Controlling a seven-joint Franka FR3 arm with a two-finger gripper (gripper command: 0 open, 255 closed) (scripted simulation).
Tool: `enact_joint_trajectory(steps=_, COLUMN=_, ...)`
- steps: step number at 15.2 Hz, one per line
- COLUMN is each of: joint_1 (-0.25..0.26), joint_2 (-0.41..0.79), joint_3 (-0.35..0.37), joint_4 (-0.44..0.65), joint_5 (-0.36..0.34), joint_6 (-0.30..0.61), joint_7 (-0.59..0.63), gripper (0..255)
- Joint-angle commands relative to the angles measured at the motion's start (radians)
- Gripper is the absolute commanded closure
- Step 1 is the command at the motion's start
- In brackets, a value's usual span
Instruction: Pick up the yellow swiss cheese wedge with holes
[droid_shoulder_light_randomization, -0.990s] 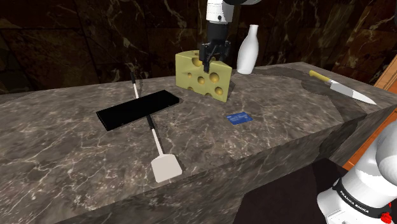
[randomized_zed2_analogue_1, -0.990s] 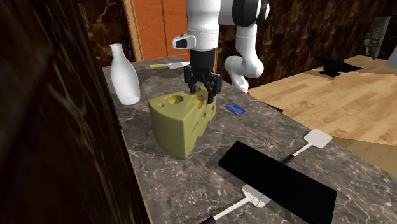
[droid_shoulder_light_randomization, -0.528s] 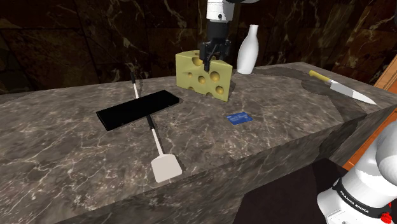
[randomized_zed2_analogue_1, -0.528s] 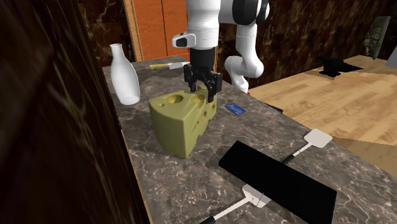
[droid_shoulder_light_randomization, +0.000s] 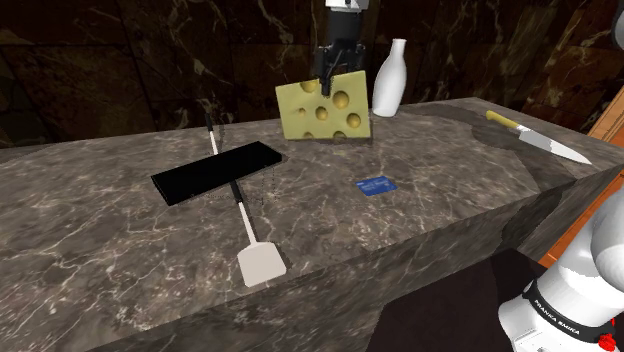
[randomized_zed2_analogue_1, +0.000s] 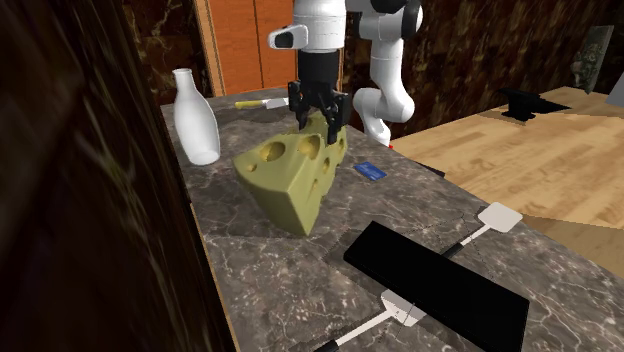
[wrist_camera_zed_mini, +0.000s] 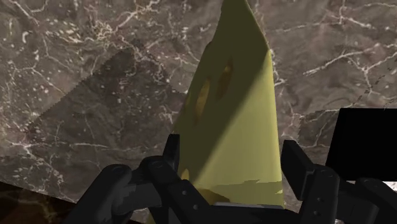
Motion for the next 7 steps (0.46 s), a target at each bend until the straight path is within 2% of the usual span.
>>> enact_joint_trajectory(steps=1, joint_1=0.002, joint_2=0.010, joint_3=0.000, joint_4=0.045, joint_5=-0.003, joint_6=-0.033, joint_7=0.000, gripper=255)
enact_joint_trajectory(steps=5, joint_1=0.007, joint_2=0.034, joint_3=0.002, joint_4=0.133, joint_5=-0.009, joint_6=-0.097, joint_7=0.003, gripper=255)
enact_joint_trajectory(steps=7, joint_1=0.007, joint_2=0.035, joint_3=0.002, joint_4=0.136, joint_5=-0.010, joint_6=-0.100, joint_7=0.003, gripper=255)
